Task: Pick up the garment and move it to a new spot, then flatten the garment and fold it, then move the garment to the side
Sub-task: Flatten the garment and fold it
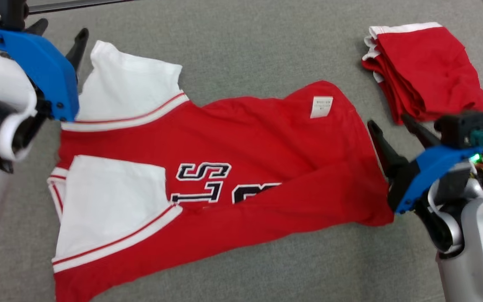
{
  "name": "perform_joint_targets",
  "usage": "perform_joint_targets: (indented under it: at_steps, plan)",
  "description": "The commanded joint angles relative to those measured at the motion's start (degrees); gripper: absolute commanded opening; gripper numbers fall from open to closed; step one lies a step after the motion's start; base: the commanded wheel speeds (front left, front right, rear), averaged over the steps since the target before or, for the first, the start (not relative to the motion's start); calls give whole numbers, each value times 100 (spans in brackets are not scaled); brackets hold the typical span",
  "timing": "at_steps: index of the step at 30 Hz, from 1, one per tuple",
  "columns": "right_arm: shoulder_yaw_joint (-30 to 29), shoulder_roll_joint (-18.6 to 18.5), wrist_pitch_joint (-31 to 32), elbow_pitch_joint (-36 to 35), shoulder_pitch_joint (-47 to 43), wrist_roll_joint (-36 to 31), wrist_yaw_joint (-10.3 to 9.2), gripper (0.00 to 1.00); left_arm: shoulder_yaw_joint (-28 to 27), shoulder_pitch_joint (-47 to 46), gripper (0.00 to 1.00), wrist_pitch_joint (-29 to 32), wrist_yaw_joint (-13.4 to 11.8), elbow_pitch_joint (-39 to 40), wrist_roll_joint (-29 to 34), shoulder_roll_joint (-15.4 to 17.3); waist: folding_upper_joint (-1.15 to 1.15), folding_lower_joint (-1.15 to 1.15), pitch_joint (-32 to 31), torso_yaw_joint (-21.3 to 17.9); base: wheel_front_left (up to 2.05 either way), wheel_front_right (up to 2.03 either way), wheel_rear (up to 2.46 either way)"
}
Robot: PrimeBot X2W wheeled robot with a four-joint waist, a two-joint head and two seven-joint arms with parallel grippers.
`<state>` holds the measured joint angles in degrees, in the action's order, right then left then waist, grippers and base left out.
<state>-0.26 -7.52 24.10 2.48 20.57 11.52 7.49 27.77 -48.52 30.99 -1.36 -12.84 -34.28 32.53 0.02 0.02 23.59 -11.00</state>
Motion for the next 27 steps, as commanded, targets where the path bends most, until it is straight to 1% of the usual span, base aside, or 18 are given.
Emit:
perform_joint_targets:
  at_steps: [1, 4, 8, 12, 14, 16, 21, 24, 27]
  plan:
    - [115, -1, -68, 60, 219, 15, 1, 100, 17, -195, 100, 137, 83, -154, -23, 71, -2, -2, 144, -66, 0, 0, 0]
    - [349, -3, -172, 200, 510, 60, 1, 100, 30, -463, 100, 472, 185, -457, -123, 87, -2, -2, 388, -230, 0, 0, 0]
    - [612, 2, -309, 384, 827, 114, 1, 100, 37, -623, 100, 816, 194, -751, -157, 237, -2, -2, 630, -411, 0, 0, 0]
    - [779, -24, -434, 573, 1021, 188, 1, 100, -67, -639, 100, 960, 247, -927, -391, 239, -2, -2, 743, -519, 0, 0, 0]
    - [849, -49, -483, 660, 1091, 240, 1, 100, -146, -561, 100, 1053, 226, -991, -561, 224, -2, -2, 768, -563, 0, 0, 0]
    - [897, -75, -521, 719, 1152, 267, 1, 100, -192, -513, 100, 1079, 205, -990, -588, 305, -2, -2, 785, -607, 0, 0, 0]
    - [1024, -131, -569, 843, 1271, 333, 1, 100, -277, -381, 100, 1198, 367, -965, -915, 313, -2, -2, 806, -684, 0, 0, 0]
    - [1063, -163, -603, 893, 1327, 352, 1, 100, -241, -323, 100, 1220, 398, -933, -923, 345, -2, -2, 817, -700, 0, 0, 0]
    - [1090, -189, -615, 929, 1362, 365, 1, 100, -191, -274, 100, 1218, 410, -902, -938, 311, -2, -2, 828, -711, 0, 0, 0]
